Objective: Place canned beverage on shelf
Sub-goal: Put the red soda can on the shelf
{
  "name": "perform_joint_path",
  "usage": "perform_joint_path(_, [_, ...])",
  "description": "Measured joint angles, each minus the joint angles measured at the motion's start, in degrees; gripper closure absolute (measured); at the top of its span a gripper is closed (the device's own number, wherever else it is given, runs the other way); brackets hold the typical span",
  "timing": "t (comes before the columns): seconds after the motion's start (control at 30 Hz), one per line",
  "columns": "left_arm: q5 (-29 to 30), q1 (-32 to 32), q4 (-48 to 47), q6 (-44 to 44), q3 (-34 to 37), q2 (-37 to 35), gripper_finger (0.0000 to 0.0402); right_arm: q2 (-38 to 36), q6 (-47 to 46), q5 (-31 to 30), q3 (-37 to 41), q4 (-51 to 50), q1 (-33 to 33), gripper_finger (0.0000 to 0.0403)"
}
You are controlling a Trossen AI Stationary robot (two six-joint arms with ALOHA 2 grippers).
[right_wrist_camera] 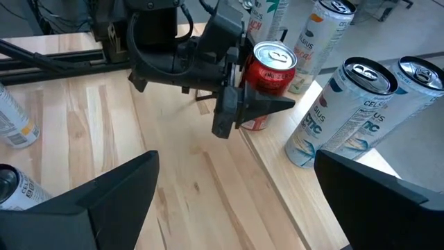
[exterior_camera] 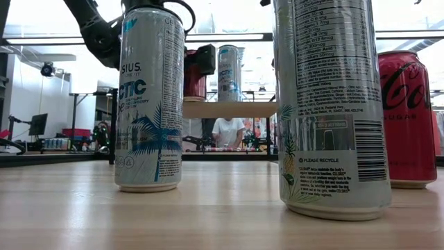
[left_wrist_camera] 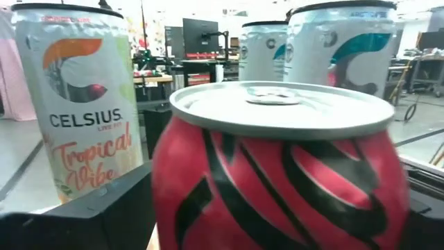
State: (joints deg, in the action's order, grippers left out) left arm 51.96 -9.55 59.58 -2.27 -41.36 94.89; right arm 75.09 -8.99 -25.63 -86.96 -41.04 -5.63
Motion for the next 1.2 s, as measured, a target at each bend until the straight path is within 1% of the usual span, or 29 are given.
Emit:
perform_joint_path(0.4, [0.01,0.0,0.96,-0.49,0.0,-0.67,0.0048,0.0,0.0,0.0,0.01,0.01,0.0,0.0028])
perform_joint_path(0.57, [0.01,0.22,0.91,-0.74,0.0,-2.26,0.0047,0.0,0.0,0.0,0.0,0.0,0.0,0.0028])
perform_joint_path(0.77, [-0.01,0.78,0.9,-3.27,0.0,-4.79,0.0047,0.0,0.0,0.0,0.01,0.03,0.0,0.0028])
perform_joint_path(1.0, [-0.05,0.89,0.88,-3.53,0.0,-6.45,0.0047,0.0,-0.02,0.0,0.02,0.24,0.0,0.0028])
perform_joint_path(1.2, [-1.96,1.28,1.08,-3.87,0.0,-8.42,0.0047,0.0,-0.02,0.0,0.02,0.71,0.0,0.0028])
